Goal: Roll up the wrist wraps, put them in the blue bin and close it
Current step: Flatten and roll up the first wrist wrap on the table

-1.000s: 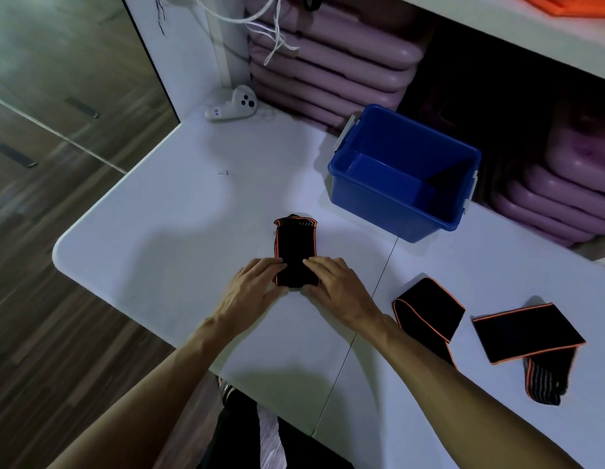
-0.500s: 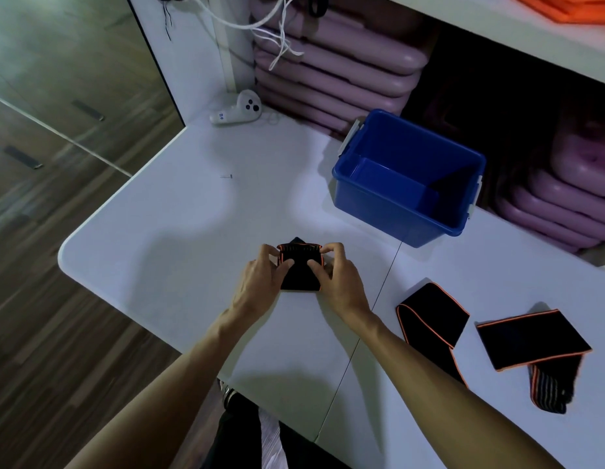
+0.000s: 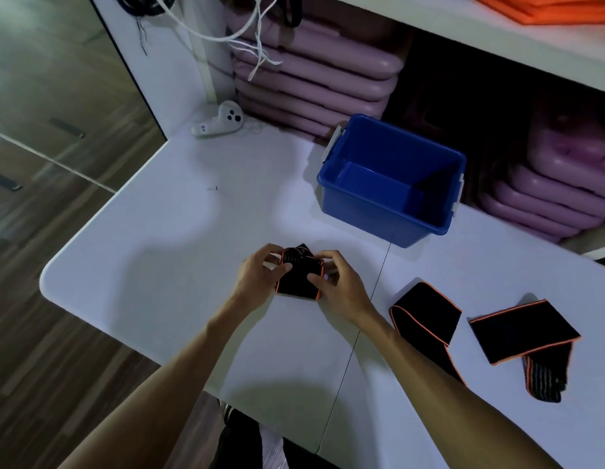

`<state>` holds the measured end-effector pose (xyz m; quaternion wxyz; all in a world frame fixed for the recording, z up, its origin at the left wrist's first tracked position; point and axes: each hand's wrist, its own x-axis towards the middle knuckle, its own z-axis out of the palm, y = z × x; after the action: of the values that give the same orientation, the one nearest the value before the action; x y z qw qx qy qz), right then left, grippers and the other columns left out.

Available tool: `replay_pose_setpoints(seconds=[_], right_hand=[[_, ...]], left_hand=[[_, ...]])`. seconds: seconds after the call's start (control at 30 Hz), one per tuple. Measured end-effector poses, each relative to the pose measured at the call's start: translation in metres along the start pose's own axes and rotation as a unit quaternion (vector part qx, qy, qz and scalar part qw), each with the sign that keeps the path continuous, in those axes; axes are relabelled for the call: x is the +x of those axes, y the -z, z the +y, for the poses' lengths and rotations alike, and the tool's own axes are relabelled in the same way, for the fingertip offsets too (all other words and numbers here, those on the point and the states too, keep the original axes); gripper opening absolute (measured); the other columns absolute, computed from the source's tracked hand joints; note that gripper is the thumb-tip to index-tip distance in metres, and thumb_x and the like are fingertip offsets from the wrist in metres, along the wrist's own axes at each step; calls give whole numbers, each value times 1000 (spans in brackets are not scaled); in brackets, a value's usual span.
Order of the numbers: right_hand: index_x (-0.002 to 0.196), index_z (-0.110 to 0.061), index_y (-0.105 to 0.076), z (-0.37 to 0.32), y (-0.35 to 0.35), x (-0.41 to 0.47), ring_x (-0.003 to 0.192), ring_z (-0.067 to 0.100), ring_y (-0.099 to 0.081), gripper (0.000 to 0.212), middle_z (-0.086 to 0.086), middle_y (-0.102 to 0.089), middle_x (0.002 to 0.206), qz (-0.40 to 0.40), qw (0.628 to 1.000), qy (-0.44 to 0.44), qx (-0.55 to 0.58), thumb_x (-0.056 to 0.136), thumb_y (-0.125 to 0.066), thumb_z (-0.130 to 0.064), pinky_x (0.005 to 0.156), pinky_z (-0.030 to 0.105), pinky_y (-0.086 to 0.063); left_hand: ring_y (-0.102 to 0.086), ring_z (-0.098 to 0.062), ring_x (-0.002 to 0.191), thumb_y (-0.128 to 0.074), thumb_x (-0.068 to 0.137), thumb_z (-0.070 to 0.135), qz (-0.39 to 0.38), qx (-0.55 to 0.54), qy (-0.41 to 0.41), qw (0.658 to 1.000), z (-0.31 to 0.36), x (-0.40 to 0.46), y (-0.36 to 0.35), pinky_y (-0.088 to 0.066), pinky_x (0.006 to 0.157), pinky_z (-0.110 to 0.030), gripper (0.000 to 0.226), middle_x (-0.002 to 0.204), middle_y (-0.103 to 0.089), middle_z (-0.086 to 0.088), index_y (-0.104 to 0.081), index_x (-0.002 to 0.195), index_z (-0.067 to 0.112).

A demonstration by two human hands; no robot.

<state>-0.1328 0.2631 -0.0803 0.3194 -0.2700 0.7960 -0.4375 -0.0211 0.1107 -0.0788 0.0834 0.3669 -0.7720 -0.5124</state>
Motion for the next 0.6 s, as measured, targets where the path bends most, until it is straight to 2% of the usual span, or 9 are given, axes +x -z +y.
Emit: replay_pose_setpoints(seconds=[0.07,0.13,0.2,0.3,0.37,0.43,0.47,0.53,0.6], right_hand=[[122,-26,-54,-1,2,0,91,18,-61,35,-1,-65,103,39,999,-6,24,90,-68,-22,74,23,-52],[125,-23,-52,-7,8,1,86,14,-59,39,-1,-62,103,70,995,-18,74,90,-66,-13,65,14,-50],[132,-19,-50,-11,15,6,85,7,-58,48,4,-60,109,84,988,-29,124,90,-64,-3,61,7,-47],[144,-25,-42,-8,20,14,93,12,-60,62,6,-59,116,92,985,-33,145,90,-63,-3,63,6,-48],[143,-26,-43,-5,21,17,96,21,-62,63,8,-60,116,96,981,-34,162,89,-65,-3,68,10,-52],[137,-19,-44,-7,22,15,89,12,-64,56,7,-60,108,101,978,-44,176,89,-62,4,64,9,-50],[132,-18,-43,-9,22,14,82,3,-63,51,4,-60,103,102,979,-44,172,91,-59,6,59,6,-48],[121,-24,-45,-11,20,13,73,-10,-61,40,-5,-61,96,105,983,-31,145,92,-56,2,56,4,-44],[113,-31,-46,-11,18,13,75,-14,-60,34,-13,-61,96,111,988,-20,108,93,-56,-5,58,4,-44]], left_hand=[[-56,-13,59,-69,84,17,-1,-5,-7,1000,8,10,-6,-42,50,-13,28,89,-64,1,-59,110,17],[-58,-16,64,-68,84,15,-21,-13,-11,1000,17,23,-11,-46,55,-18,39,93,-64,-1,-54,121,16],[-59,-19,77,-67,85,17,-60,-5,-22,998,28,37,-14,-51,67,-27,47,102,-63,-7,-51,129,14],[-58,-18,89,-63,82,19,-111,27,-75,991,36,57,-17,-52,84,-37,42,103,-63,-4,-57,122,11],[-59,-18,84,-64,85,12,-107,35,-89,990,37,66,-19,-53,77,-32,32,92,-63,-1,-56,116,10],[-60,-15,70,-64,85,11,-92,49,-115,988,37,69,-21,-48,62,-18,32,78,-62,-1,-45,111,13],[-59,-16,66,-62,86,13,-90,60,-130,986,37,70,-22,-48,58,-19,31,74,-62,-2,-40,108,16],[-60,-24,67,-57,85,22,-95,85,-159,979,34,70,-24,-50,60,-33,25,78,-65,-6,-37,100,22],[-61,-28,70,-53,84,28,-101,112,-181,972,31,72,-24,-53,65,-38,16,84,-66,-7,-42,95,23]])
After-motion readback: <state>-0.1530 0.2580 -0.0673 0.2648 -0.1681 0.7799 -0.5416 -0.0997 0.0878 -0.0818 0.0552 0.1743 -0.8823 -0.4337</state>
